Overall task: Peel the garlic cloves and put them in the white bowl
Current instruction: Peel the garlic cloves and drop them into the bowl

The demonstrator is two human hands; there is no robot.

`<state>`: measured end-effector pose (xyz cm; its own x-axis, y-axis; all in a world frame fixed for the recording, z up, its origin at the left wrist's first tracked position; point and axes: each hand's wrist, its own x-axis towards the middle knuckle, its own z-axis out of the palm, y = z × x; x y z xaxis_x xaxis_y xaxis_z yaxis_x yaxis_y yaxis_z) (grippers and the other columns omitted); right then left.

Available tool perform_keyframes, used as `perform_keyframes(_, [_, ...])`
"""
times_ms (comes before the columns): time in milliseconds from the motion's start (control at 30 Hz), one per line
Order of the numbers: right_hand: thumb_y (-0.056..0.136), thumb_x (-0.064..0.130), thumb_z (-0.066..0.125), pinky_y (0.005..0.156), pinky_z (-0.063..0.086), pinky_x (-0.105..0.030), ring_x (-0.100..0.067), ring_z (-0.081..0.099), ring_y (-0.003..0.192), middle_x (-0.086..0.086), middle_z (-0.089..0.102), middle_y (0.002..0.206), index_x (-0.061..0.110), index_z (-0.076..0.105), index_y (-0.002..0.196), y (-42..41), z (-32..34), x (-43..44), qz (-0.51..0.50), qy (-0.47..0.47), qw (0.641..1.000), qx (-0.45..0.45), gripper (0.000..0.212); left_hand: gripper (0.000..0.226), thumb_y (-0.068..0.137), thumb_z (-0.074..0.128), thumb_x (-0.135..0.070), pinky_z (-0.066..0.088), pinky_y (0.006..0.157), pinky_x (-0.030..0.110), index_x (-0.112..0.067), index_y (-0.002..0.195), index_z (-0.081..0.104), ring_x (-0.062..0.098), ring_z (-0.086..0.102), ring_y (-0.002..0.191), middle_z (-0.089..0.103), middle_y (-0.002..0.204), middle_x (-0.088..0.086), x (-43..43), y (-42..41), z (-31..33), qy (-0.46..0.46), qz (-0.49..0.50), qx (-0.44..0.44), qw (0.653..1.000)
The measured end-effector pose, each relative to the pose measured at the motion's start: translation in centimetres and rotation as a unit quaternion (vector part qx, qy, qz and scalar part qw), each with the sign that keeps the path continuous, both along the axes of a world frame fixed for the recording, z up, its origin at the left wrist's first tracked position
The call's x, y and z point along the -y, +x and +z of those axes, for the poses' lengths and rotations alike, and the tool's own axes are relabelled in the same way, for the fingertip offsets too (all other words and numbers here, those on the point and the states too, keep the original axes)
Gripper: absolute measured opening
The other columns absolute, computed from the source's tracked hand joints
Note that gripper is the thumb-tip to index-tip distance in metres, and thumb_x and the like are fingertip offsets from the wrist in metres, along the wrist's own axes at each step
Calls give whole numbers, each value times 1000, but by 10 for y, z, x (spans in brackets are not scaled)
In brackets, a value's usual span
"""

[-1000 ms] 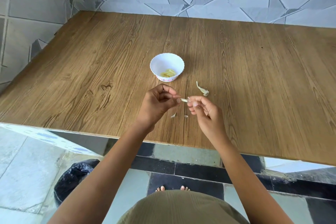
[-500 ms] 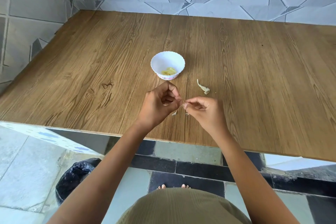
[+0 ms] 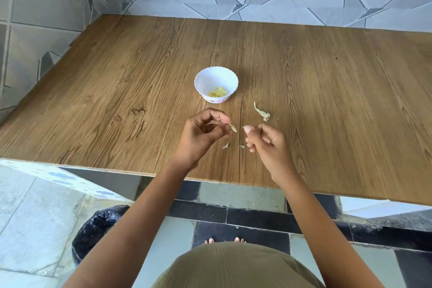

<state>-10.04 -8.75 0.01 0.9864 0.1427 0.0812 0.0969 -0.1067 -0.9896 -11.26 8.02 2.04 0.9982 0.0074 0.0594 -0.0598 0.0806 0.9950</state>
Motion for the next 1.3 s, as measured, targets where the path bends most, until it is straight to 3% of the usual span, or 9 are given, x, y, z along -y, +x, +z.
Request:
perform_keyframes(133, [85, 5, 66, 66, 52, -20, -5, 62, 73, -1, 66, 83, 9, 63, 84, 0, 0, 1, 11, -8, 999, 41, 5, 21, 85, 58, 13, 54, 75, 21, -7, 87, 66, 9, 69, 75, 72, 76, -2, -2, 2, 1, 3, -11, -17, 1000])
perform_keyframes(200, [87, -2, 61, 69, 53, -20, -5, 63, 79, 4, 67, 88, 19, 64, 88, 2, 0, -2, 13, -7, 999, 49, 21, 22, 83, 59, 13, 53, 74, 19, -7, 88, 67, 7, 68, 74, 72, 75, -3, -3, 3, 1, 5, -11, -27, 1000])
perform_keyframes(267, [88, -1, 60, 69, 54, -22, -5, 65, 79, 7, 68, 89, 22, 65, 88, 3, 2, -5, 14, -1, 999, 51, 24, 22, 81, 61, 13, 53, 74, 18, -7, 87, 67, 6, 67, 73, 72, 75, -4, -3, 4, 1, 9, -8, -35, 999])
perform_keyframes(533, [83, 14, 69, 58, 57, -37, -10, 64, 69, 4, 69, 84, 17, 69, 92, 9, -5, -6, 5, -62, 988, 144, 10, 17, 77, 70, 6, 53, 72, 25, -9, 83, 65, 11, 62, 70, 64, 75, 4, -4, 6, 4, 66, 1, -23, 998])
perform_keyframes(667, [81, 12, 71, 55, 55, -32, -9, 63, 64, 10, 67, 80, 14, 70, 90, 10, -2, -6, 5, -87, 979, 183, 9, 20, 77, 70, 7, 52, 70, 23, -10, 82, 61, 16, 59, 70, 63, 70, -6, -8, 6, 8, 76, -16, -31, 997])
perform_keyframes(767, [79, 9, 72, 59, 53, -26, -9, 63, 66, 4, 68, 78, 8, 70, 83, 11, -1, -7, -9, -115, 964, 239, 4, 19, 77, 70, 7, 52, 70, 26, -8, 81, 58, 24, 58, 72, 62, 72, 2, -12, 8, 9, 73, -26, -36, 996])
perform_keyframes(933, [80, 5, 69, 67, 48, -16, -8, 59, 70, -2, 66, 76, 2, 68, 77, 7, -3, -10, -40, -164, 930, 326, 5, 18, 79, 67, 10, 54, 68, 23, -6, 82, 57, 10, 63, 63, 63, 69, 3, -13, 8, 10, 38, -41, -64, 996])
perform_keyframes(1300, [76, -2, 73, 63, 46, -16, -9, 56, 65, -4, 64, 73, 1, 65, 75, -2, -5, -19, -80, -156, 928, 328, 8, 19, 83, 60, 11, 54, 61, 18, -7, 84, 56, 10, 67, 65, 69, 68, 2, -20, 6, 8, -62, -57, -125, 989])
